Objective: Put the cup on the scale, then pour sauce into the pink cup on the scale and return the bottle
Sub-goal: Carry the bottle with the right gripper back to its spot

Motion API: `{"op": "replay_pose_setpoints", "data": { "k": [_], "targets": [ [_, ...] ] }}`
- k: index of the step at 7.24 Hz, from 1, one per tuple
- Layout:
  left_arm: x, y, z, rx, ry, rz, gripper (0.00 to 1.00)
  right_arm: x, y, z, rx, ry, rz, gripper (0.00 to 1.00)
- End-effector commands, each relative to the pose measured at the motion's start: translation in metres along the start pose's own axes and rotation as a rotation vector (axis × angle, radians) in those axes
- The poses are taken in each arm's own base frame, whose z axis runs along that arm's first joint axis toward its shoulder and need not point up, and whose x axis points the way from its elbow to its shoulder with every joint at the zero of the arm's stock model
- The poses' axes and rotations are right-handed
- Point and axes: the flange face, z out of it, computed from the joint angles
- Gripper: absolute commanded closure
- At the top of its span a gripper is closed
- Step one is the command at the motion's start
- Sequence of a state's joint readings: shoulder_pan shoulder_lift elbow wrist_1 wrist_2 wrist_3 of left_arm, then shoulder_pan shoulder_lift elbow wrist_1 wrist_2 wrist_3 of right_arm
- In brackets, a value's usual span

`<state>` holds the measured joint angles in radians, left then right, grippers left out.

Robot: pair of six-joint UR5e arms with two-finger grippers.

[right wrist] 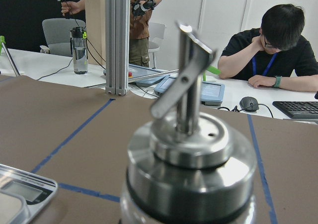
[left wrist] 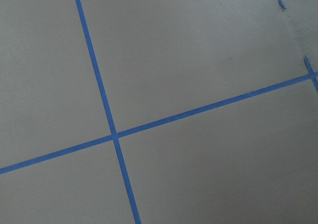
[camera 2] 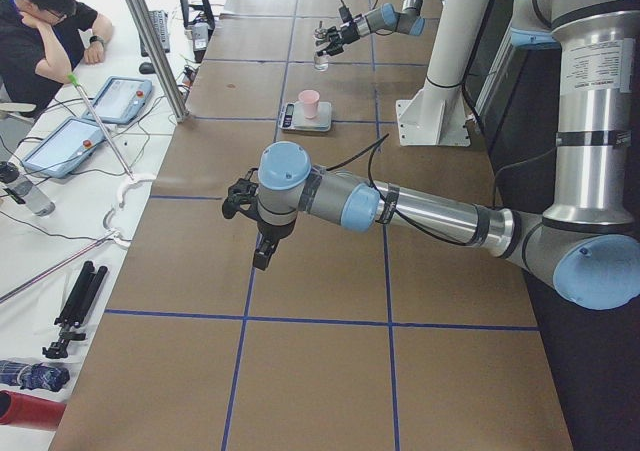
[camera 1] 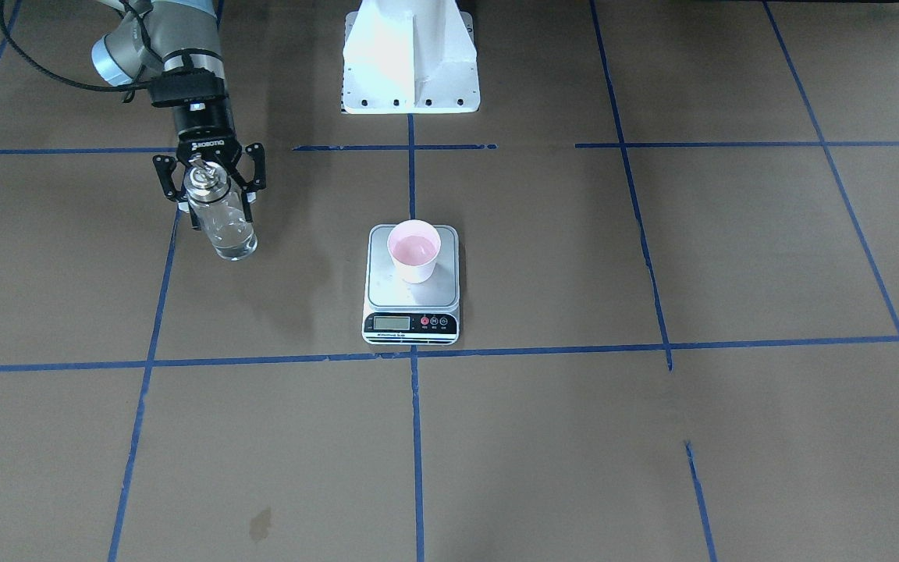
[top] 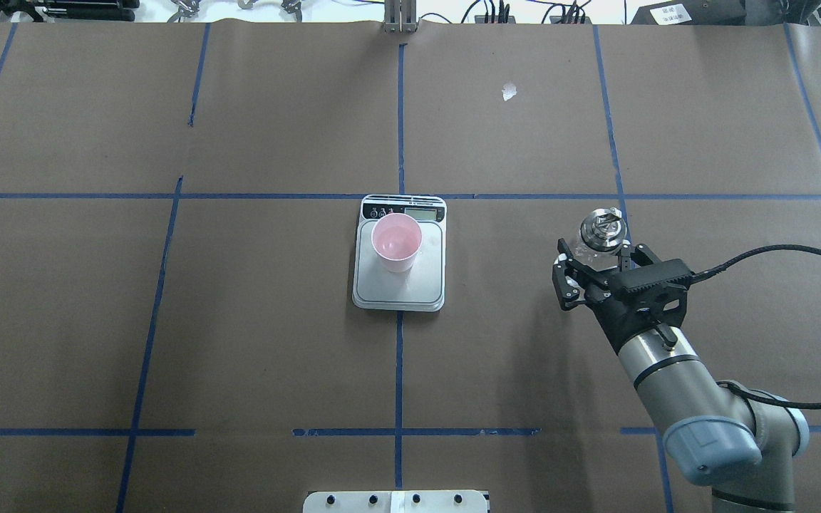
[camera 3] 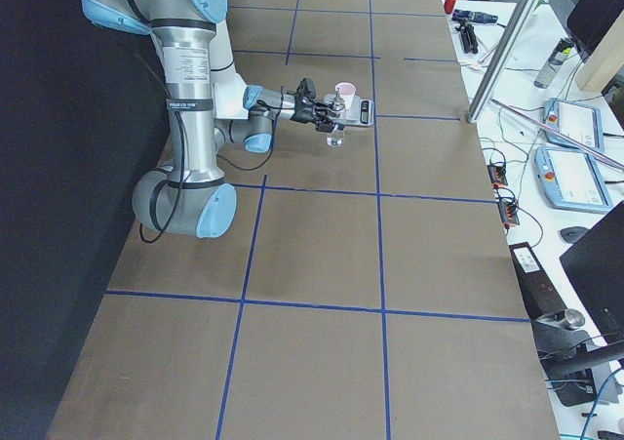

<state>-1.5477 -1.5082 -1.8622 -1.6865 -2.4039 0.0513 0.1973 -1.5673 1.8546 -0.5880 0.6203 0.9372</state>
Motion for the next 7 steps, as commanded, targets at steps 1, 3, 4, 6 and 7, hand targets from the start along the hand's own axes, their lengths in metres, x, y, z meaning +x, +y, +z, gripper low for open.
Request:
{"op": "replay_pose_setpoints", "data": {
  "k": [1,3,4,6,7],
  "targets": [
    [0.004,-0.001,-0.004,0.008,-0.002,0.008,0.00,0.041,0.043,0.005,0.011,-0.044,0.043,1.00],
    [0.005,-0.002,-0.004,0.009,-0.004,0.009,0.00,0.041,0.040,0.004,0.016,-0.059,0.027,1.00],
    [0.005,-0.002,-0.004,0.009,-0.003,0.011,0.00,0.044,0.043,0.005,0.013,-0.055,0.017,1.00],
    [0.006,-0.003,-0.005,0.010,-0.003,0.011,0.00,0.054,0.048,0.004,0.004,-0.046,-0.018,1.00],
    [0.006,-0.005,-0.005,0.012,-0.003,0.013,0.00,0.054,0.048,0.003,0.005,-0.048,-0.018,1.00]
  ]
}}
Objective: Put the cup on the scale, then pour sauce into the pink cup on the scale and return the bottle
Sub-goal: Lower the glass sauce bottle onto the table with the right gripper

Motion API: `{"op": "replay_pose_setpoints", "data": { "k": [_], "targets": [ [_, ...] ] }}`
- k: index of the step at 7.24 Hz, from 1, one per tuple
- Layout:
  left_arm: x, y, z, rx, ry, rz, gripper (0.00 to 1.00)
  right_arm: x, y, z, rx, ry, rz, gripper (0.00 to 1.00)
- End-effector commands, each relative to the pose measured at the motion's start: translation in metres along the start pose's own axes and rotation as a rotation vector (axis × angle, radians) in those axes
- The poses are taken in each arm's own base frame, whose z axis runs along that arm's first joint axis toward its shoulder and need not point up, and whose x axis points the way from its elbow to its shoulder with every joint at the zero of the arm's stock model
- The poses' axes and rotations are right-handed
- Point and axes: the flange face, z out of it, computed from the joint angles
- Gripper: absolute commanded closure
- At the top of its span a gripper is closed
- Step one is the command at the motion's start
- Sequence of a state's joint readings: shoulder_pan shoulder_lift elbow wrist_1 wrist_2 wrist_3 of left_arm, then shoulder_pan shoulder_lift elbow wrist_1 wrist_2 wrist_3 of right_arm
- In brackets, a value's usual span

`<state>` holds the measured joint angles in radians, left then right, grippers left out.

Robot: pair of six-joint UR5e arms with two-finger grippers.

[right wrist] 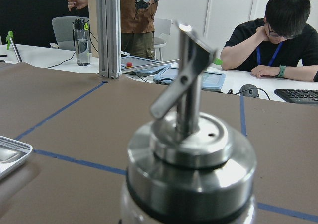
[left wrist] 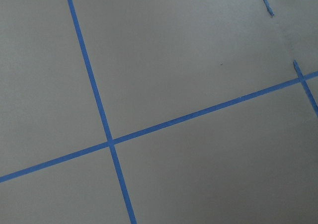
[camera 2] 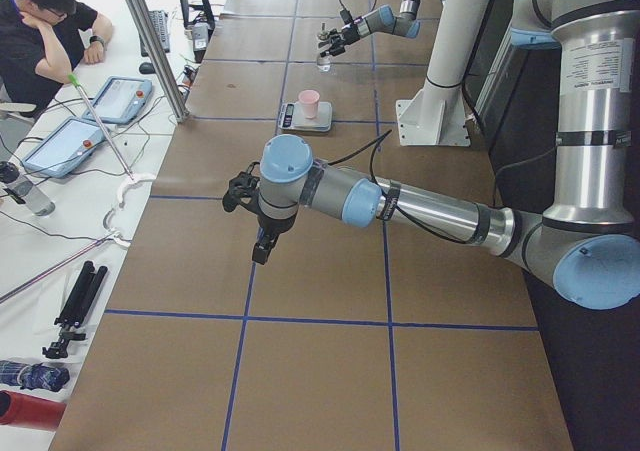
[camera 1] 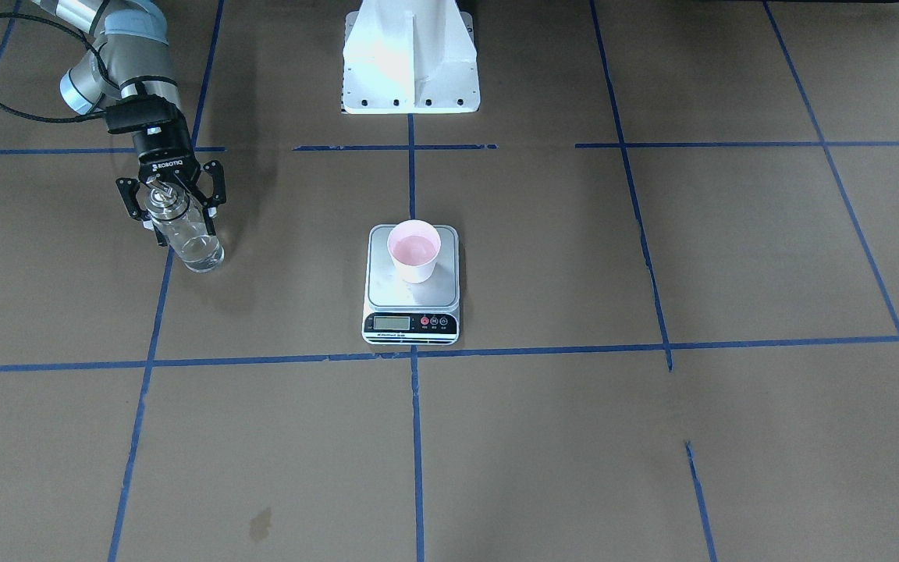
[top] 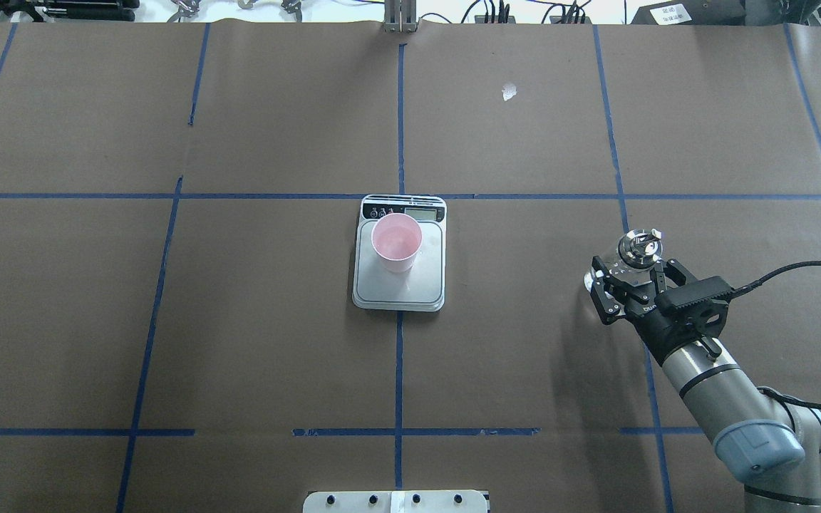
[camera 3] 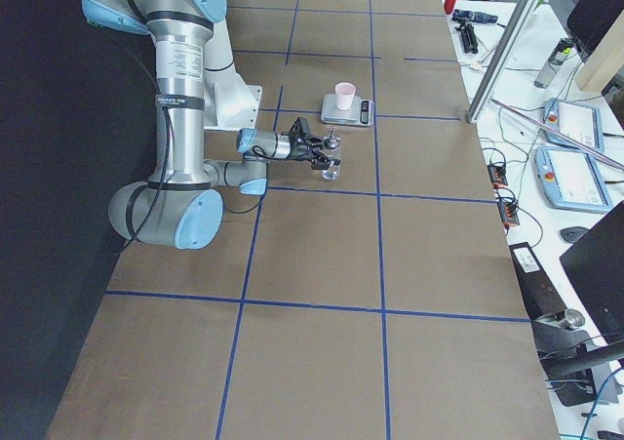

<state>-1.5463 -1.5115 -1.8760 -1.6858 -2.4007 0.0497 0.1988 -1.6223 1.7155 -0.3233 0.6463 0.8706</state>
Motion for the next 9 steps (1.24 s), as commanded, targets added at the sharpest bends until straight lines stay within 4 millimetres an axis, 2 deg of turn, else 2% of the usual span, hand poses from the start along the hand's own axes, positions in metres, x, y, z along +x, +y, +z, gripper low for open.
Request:
{"op": "replay_pose_setpoints", "data": {
  "k": [1,4,9],
  "targets": [
    [0.001,-0.002,-0.001,0.002,0.000,0.001,0.00,0.001,0.000,0.000,0.000,-0.001,-0.004,1.00],
    [0.001,-0.004,-0.001,0.004,0.000,0.004,0.00,0.006,0.000,0.001,0.003,0.008,0.004,1.00],
    [0.002,-0.005,-0.002,0.006,0.000,0.006,0.00,0.017,0.014,0.003,0.002,0.011,0.004,1.00]
  ]
}}
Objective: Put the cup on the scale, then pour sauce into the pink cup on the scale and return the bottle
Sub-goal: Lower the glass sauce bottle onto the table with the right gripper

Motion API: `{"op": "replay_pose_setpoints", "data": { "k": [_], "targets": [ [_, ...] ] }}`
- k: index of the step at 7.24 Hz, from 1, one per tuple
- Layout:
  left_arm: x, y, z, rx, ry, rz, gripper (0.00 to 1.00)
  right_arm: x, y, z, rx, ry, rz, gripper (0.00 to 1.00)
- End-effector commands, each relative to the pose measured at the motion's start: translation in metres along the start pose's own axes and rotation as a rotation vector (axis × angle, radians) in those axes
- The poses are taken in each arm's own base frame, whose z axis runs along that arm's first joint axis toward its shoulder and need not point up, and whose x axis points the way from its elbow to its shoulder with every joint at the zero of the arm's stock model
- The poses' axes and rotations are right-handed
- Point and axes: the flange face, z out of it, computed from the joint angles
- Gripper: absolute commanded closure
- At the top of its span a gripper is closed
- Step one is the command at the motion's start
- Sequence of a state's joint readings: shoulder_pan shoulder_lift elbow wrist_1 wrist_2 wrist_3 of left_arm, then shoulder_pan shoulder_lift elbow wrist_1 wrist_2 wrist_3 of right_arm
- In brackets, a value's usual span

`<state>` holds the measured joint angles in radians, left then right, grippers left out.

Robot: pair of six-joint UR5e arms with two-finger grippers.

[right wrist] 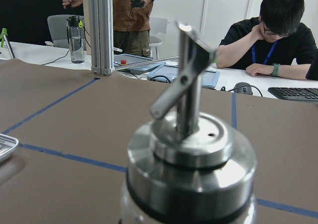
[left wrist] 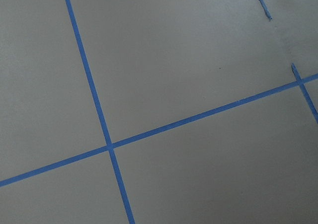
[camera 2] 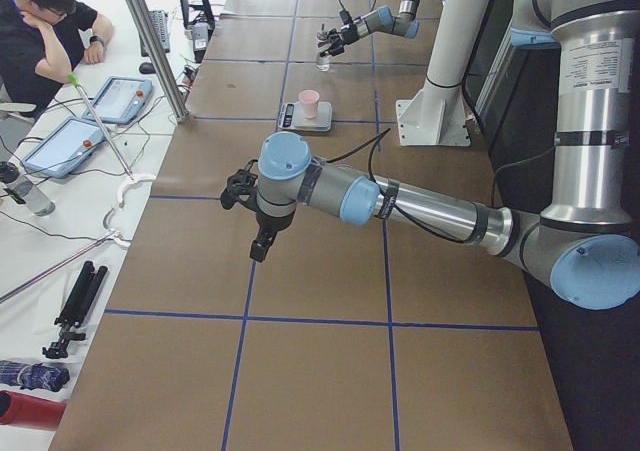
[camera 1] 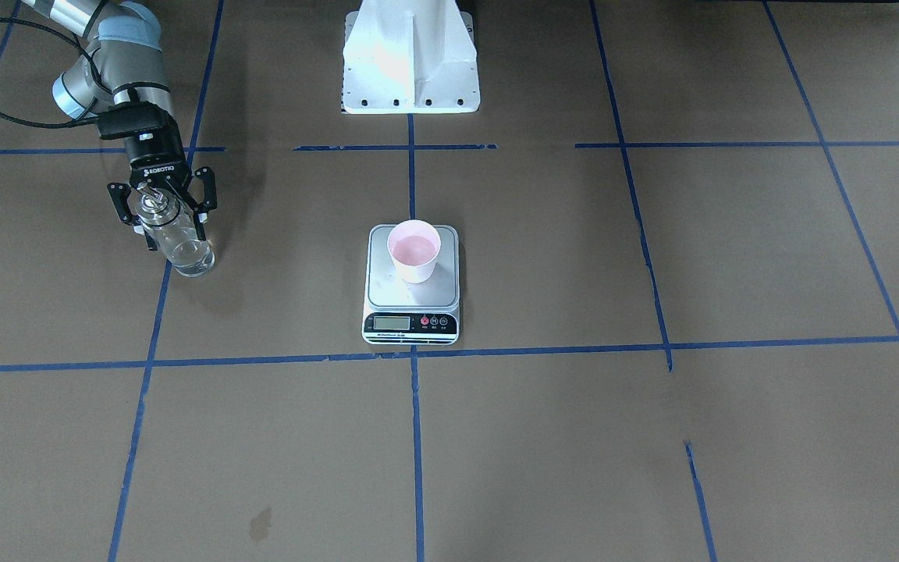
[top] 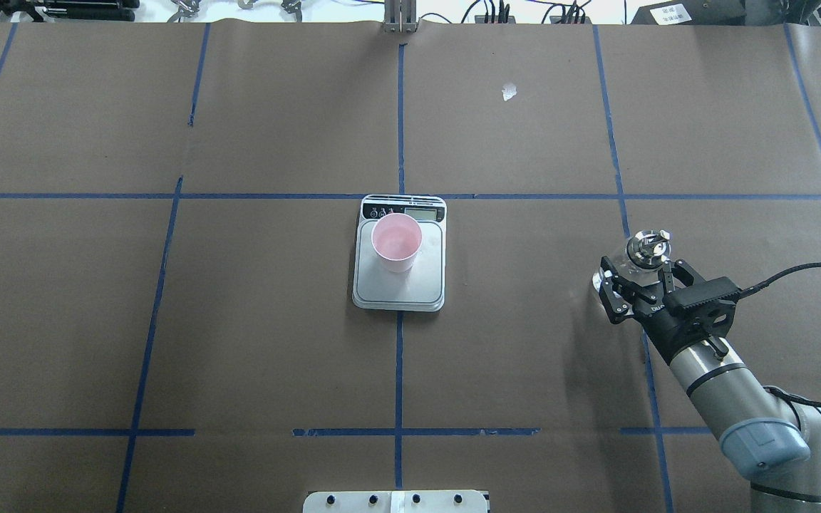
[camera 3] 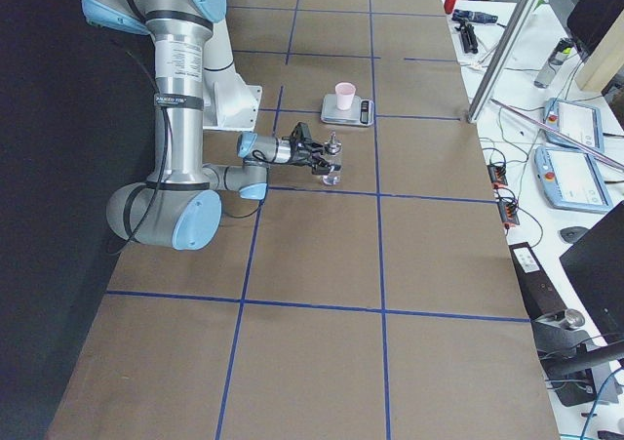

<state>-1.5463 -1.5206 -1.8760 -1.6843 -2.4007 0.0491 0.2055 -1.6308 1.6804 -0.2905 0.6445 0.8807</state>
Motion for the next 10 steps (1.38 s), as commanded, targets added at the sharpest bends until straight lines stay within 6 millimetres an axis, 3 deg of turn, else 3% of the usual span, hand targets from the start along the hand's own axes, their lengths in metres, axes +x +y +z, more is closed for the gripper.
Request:
{"op": "replay_pose_setpoints", "data": {
  "k": [1,9,10],
  "targets": [
    [0.0002,-0.0006,-0.0002,0.001,0.000,0.001,0.00,0.0030,0.0031,0.0004,0.000,0.000,0.001,1.00],
    [-0.0003,-0.0004,0.0003,0.000,0.000,0.000,0.00,0.0079,0.0062,0.0002,0.003,0.004,-0.001,1.00],
    [-0.0003,-0.0004,0.0003,0.000,0.000,0.000,0.00,0.0060,0.0058,0.0003,0.006,0.003,0.001,0.56]
  ]
}}
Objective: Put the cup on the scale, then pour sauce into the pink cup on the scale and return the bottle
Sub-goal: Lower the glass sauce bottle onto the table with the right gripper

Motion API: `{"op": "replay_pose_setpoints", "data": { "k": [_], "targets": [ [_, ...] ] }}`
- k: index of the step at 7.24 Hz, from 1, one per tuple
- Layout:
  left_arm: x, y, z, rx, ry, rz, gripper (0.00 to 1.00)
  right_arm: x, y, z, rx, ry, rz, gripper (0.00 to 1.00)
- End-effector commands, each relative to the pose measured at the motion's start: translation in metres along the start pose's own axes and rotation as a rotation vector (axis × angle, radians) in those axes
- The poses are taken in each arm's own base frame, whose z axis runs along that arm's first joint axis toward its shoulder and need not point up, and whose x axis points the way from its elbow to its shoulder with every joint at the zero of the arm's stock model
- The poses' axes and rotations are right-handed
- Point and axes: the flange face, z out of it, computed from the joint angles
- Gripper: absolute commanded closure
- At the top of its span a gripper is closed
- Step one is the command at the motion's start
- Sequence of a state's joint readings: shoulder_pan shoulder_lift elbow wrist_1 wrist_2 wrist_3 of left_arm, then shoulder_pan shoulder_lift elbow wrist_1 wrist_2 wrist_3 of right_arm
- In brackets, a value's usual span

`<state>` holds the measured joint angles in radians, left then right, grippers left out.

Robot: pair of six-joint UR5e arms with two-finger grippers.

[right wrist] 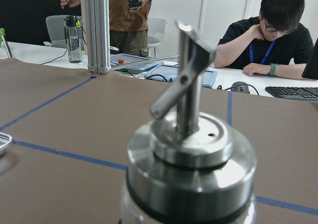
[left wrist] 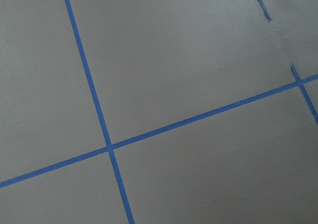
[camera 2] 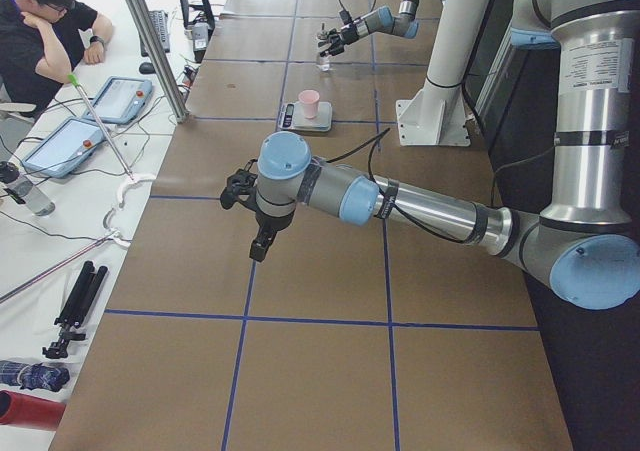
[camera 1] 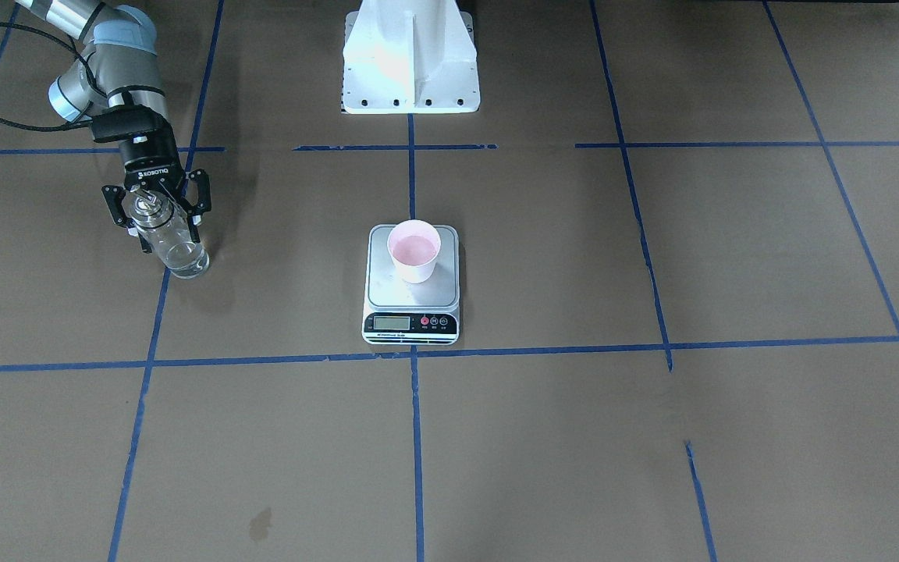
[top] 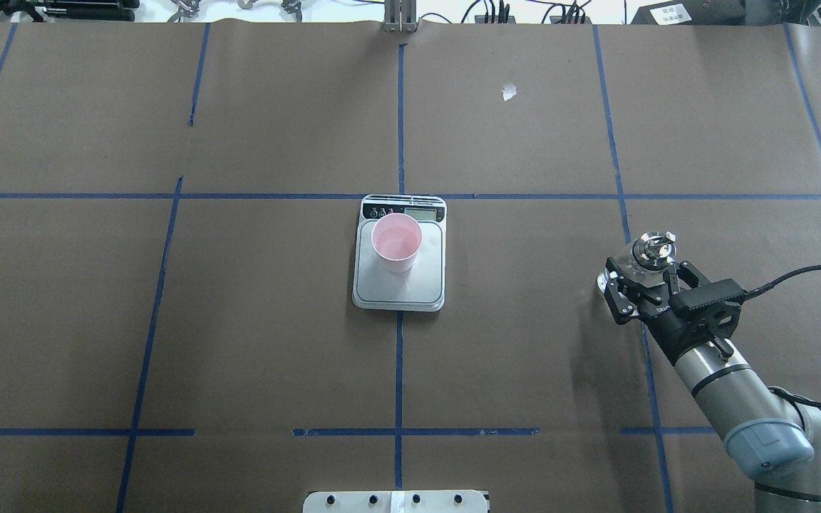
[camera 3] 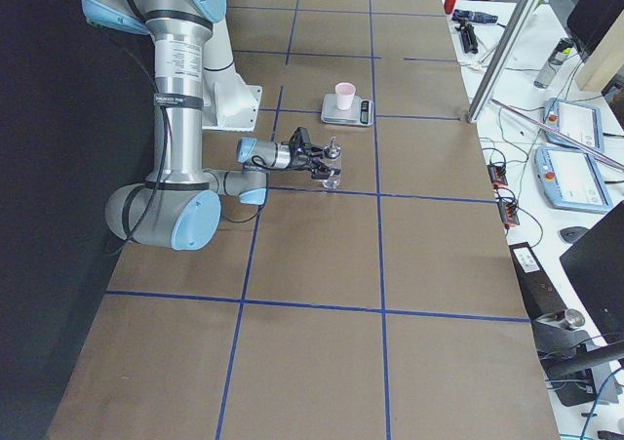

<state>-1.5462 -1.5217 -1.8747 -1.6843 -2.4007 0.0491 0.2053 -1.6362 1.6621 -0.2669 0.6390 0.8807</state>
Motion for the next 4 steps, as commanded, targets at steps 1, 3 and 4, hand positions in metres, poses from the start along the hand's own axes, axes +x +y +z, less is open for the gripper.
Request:
{"op": "replay_pose_setpoints", "data": {
  "k": [1,3,4],
  "targets": [
    [0.0000,0.0000,0.0000,0.000,0.000,0.000,0.00,-0.0015,-0.0011,0.0002,0.010,0.004,0.005,0.01],
    [0.0000,0.0000,0.0000,0.000,0.000,0.000,0.00,-0.0018,-0.0009,-0.0001,0.011,0.005,0.003,0.00],
    [0.0000,0.0000,0.0000,0.000,0.000,0.000,0.00,-0.0018,-0.0009,-0.0002,0.011,0.005,0.003,0.00]
  ]
}}
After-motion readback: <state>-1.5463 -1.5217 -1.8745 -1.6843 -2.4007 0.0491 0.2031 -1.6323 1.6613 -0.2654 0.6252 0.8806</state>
